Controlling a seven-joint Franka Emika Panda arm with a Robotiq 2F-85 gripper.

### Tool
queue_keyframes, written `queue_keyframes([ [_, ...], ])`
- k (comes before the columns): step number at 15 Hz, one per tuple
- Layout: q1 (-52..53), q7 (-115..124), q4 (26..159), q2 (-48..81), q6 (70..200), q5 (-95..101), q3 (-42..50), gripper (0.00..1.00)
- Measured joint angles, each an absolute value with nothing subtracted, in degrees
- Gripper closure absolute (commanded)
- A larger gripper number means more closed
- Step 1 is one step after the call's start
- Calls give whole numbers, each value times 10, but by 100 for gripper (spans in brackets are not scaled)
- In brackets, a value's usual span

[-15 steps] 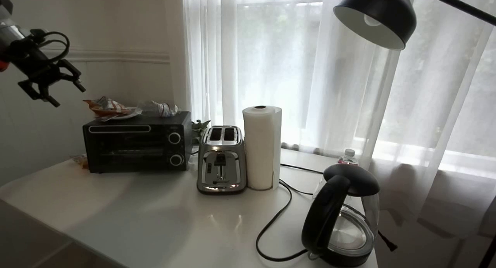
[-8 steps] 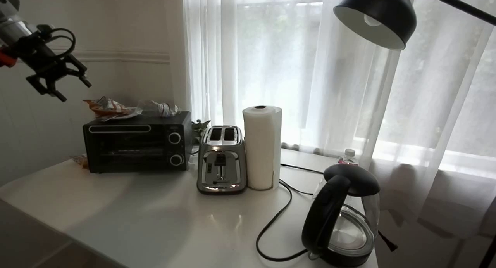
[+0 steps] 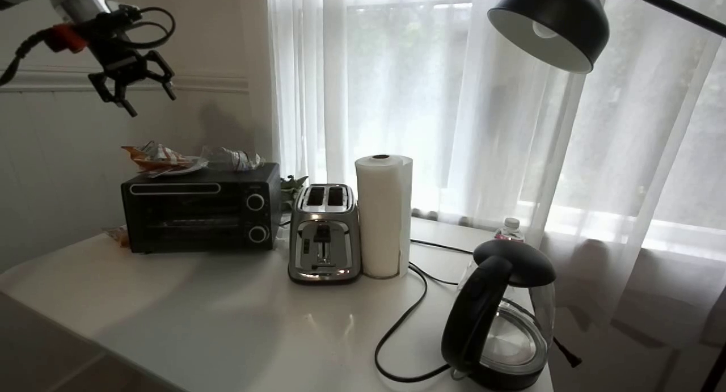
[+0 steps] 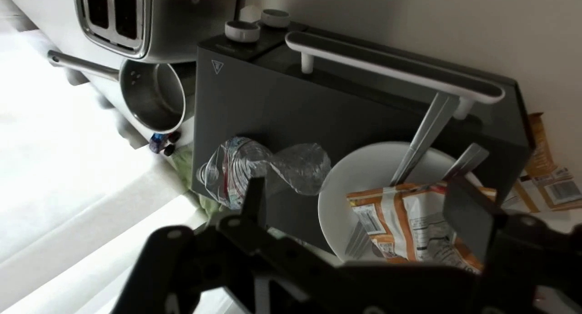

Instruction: Put one orange packet on the white plate on the microwave

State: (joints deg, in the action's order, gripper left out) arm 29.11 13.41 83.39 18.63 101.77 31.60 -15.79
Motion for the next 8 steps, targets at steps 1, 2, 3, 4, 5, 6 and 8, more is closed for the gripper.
queue_keyframes([
  [1, 279, 95, 832, 179, 1004, 291, -158, 0],
  [2, 267, 58, 831, 171, 991, 266, -158, 0],
  [3, 257, 22, 831, 164, 983, 243, -158, 0],
  [4, 246, -13, 831, 157, 978, 218, -159, 0],
  [5, 236, -45, 831, 153, 971, 194, -159, 0],
  [6, 231, -52, 831, 151, 970, 191, -158, 0],
  [8, 231, -50, 831, 153, 970, 192, -158, 0],
])
